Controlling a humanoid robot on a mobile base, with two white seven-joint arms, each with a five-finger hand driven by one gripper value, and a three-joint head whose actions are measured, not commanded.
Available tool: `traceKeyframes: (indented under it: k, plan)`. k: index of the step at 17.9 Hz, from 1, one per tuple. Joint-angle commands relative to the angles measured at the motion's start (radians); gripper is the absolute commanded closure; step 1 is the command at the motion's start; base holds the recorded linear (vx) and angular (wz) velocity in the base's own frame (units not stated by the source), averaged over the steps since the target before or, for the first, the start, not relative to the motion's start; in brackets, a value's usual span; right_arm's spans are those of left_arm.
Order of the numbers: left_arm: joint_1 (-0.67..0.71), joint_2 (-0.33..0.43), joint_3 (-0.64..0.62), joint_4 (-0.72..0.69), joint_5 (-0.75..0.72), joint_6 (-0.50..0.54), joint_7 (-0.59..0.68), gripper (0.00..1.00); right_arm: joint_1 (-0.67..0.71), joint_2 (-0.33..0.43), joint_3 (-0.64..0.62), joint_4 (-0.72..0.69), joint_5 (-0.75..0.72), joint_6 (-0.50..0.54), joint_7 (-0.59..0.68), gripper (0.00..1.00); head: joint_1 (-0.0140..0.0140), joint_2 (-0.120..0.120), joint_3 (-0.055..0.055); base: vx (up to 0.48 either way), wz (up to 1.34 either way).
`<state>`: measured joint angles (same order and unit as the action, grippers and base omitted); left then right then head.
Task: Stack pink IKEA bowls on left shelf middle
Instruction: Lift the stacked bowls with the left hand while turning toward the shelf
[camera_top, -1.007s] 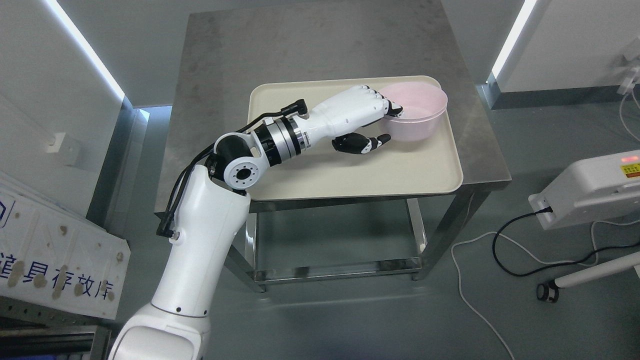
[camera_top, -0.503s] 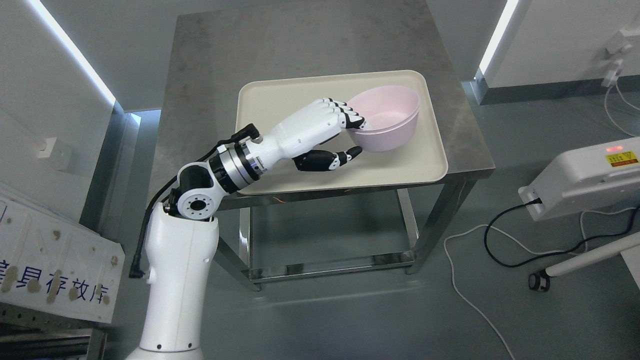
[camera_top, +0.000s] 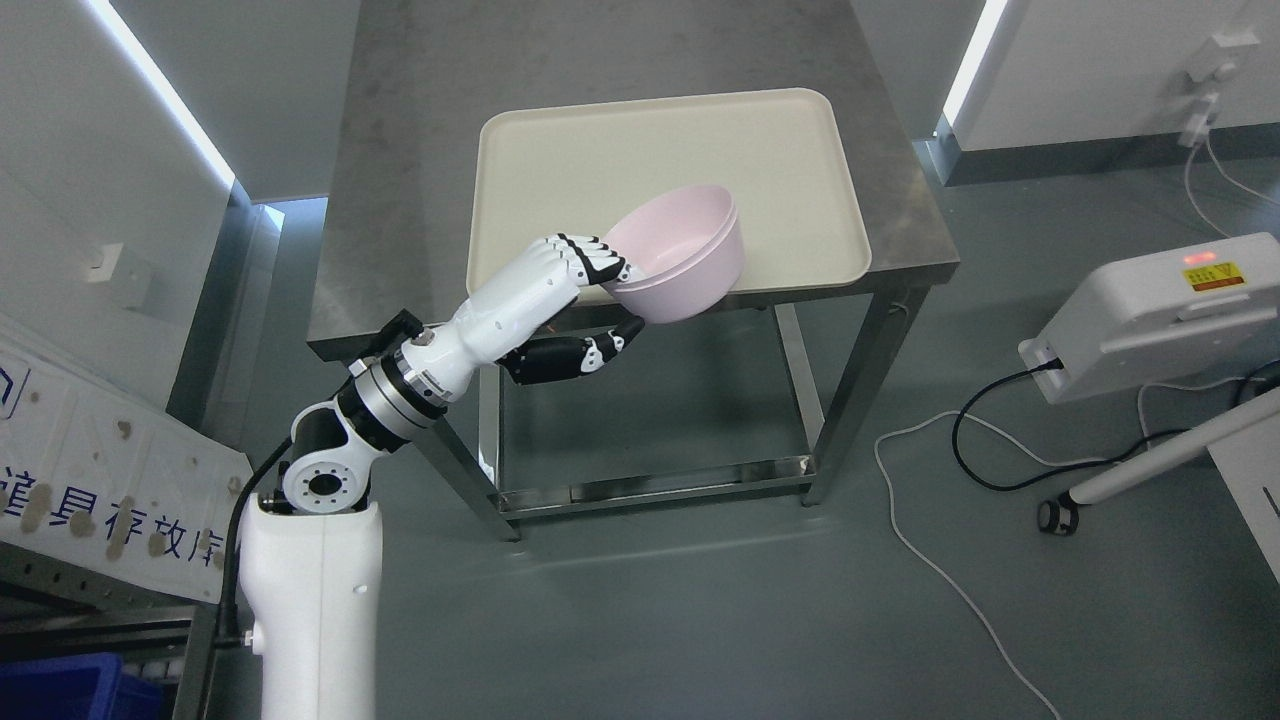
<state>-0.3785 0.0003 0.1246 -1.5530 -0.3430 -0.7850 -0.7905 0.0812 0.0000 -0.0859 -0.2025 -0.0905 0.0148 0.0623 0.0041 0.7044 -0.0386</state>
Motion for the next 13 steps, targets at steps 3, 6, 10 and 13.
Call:
traceKeyframes:
  k: [3,6,10,13]
  plan:
    - [0.03,0.017,0.072,-0.093,0.048,0.0,-0.001,0.91,0.0,-0.017,0.0,0.0,0.0,0.001,-0.001,0.0,0.0,0.0,0.0,-0.26,-0.19]
    - [0.033,0.017,0.072,-0.099,0.074,0.0,-0.001,0.91,0.0,-0.017,0.0,0.0,0.0,0.001,-0.001,0.0,0.0,0.0,0.0,-0.304,-0.05]
    - [0.041,0.017,0.075,-0.111,0.078,0.0,-0.001,0.91,0.0,-0.017,0.0,0.0,0.0,0.001,-0.001,0.0,0.0,0.0,0.0,-0.325,0.21]
    - [0.044,0.017,0.081,-0.125,0.078,0.0,-0.001,0.91,0.0,-0.017,0.0,0.0,0.0,0.001,-0.001,0.0,0.0,0.0,0.0,-0.381,0.11]
